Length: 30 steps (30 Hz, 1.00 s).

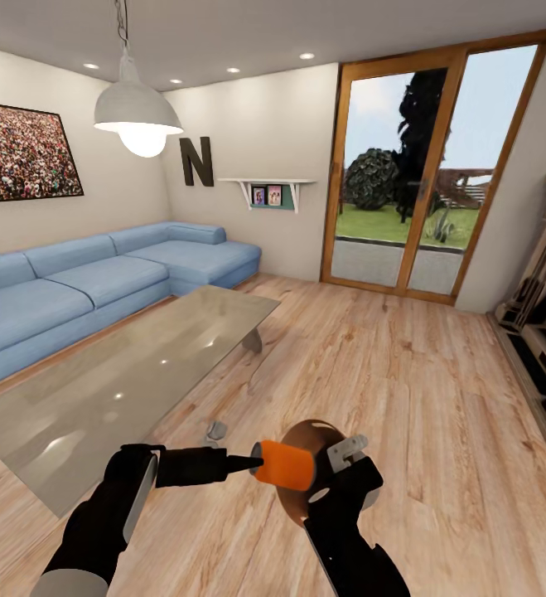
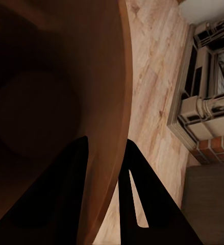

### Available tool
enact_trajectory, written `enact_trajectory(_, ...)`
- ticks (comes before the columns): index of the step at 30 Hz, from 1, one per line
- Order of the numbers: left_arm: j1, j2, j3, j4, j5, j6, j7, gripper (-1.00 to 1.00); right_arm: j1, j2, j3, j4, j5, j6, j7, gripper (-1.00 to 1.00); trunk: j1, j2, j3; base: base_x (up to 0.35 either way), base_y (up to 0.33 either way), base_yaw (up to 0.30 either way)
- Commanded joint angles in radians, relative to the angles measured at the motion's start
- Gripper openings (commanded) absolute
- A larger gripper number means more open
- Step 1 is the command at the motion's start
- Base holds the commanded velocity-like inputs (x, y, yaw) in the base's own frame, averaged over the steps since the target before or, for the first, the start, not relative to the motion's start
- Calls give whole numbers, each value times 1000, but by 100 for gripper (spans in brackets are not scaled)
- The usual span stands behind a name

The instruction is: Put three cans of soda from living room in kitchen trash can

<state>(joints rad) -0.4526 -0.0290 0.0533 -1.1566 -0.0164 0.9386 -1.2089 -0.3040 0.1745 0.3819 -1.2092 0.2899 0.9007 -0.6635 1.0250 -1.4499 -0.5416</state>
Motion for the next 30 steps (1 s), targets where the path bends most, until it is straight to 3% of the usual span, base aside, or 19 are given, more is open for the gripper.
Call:
enact_trajectory(1,0,0,0,0,-4,0,0,-100,0,0,0,-1,31,9,1,-100,0,0,0,0,0,0)
enact_trajectory(5,0,0,0,1,-12,0,6,-100,0,0,1,-1,31,9,1,-100,0,0,0,0,0,0)
enact_trajectory(13,0,0,0,2,-10,-1,73,-100,0,0,2,-3,31,10,1,-100,0,0,0,0,0,0)
enact_trajectory(25,0,0,0,2,-12,-2,78,-100,0,0,6,-16,31,35,1,-100,0,0,0,0,0,0)
enact_trajectory(30,0,0,0,5,-13,-45,79,-100,0,0,32,-19,30,39,1,-100,0,0,0,0,0,0)
